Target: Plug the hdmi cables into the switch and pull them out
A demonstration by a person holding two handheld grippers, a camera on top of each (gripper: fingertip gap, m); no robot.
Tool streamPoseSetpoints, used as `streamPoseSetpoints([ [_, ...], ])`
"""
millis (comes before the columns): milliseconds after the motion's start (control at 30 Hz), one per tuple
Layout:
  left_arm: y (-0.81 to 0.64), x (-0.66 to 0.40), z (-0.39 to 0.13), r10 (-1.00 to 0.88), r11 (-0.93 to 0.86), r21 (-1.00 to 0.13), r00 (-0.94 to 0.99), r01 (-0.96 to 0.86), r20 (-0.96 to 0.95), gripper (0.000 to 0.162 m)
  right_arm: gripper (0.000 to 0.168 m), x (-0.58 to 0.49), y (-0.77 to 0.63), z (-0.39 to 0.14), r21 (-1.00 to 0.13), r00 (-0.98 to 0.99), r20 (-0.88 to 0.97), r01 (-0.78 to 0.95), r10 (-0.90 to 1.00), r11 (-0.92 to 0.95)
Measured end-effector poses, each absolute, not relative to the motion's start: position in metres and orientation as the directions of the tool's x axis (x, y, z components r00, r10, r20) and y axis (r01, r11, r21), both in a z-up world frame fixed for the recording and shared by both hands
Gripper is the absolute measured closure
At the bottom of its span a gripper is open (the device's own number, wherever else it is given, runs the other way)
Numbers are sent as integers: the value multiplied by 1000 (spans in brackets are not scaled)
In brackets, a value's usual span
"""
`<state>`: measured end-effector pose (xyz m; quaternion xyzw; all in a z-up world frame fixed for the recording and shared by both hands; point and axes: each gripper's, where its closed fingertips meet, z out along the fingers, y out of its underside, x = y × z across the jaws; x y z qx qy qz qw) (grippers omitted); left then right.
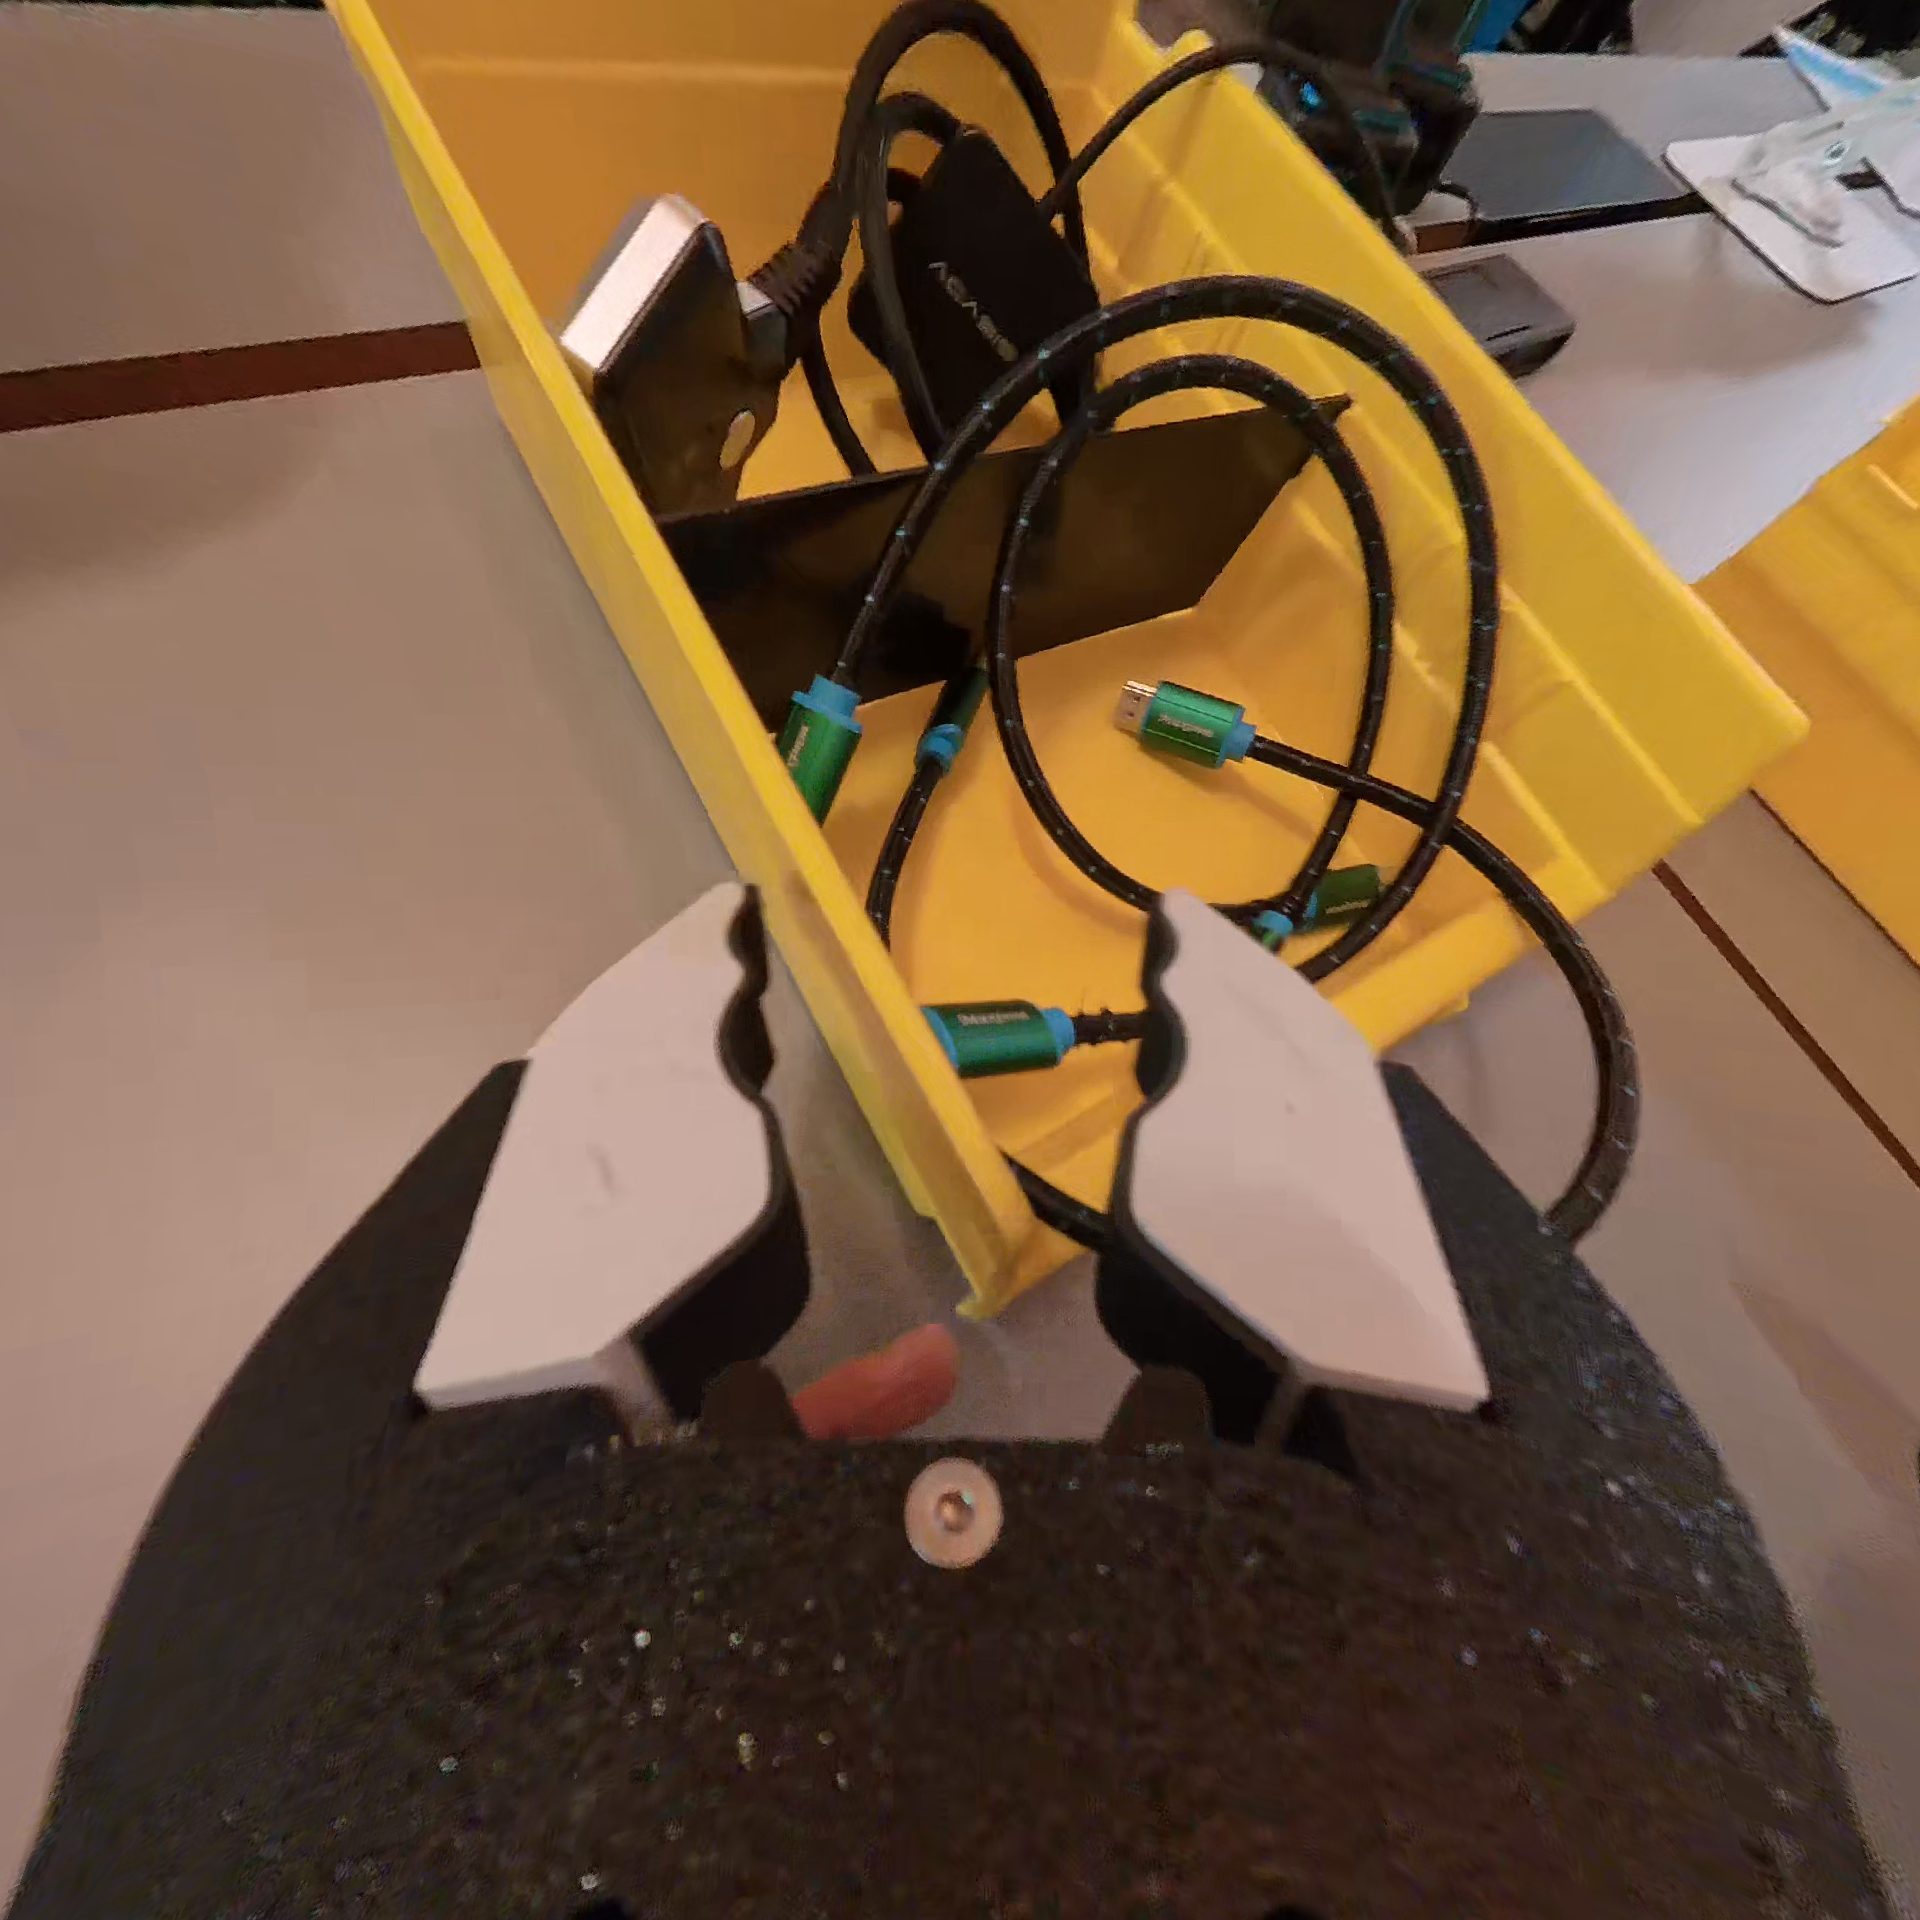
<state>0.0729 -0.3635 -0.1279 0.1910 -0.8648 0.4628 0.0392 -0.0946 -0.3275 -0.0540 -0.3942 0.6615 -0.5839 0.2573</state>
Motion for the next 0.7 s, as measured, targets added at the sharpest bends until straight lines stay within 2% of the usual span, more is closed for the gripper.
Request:
streamPoseSetpoints([
  [67, -365, 85, -132, -299, 506, -800, -935, -323, 189, 122, 95, -92, -324, -55, -971, -542, 139, -239, -829, -6],
  [167, -359, 106, -127, -250, 509, -848, -968, -150, 21, 126, 95, -90, -324, -57, -965, -524, 155, -261, -837, -15],
  [300, -326, 153, -124, -295, 492, -868, -950, -59, -102, 155, 97, -90, -320, -56, -961, -512, 168, -276, -843, -24],
  [533, -209, 184, -123, -185, 475, -880, -976, 16, -117, 155, 98, -80, -304, -32, -963, -478, 202, -256, -855, -84],
  [700, -104, 199, -122, -201, 466, -885, -974, -4, -101, 155, 97, -30, -242, -22, -982, -230, 106, -178, -967, -65],
])
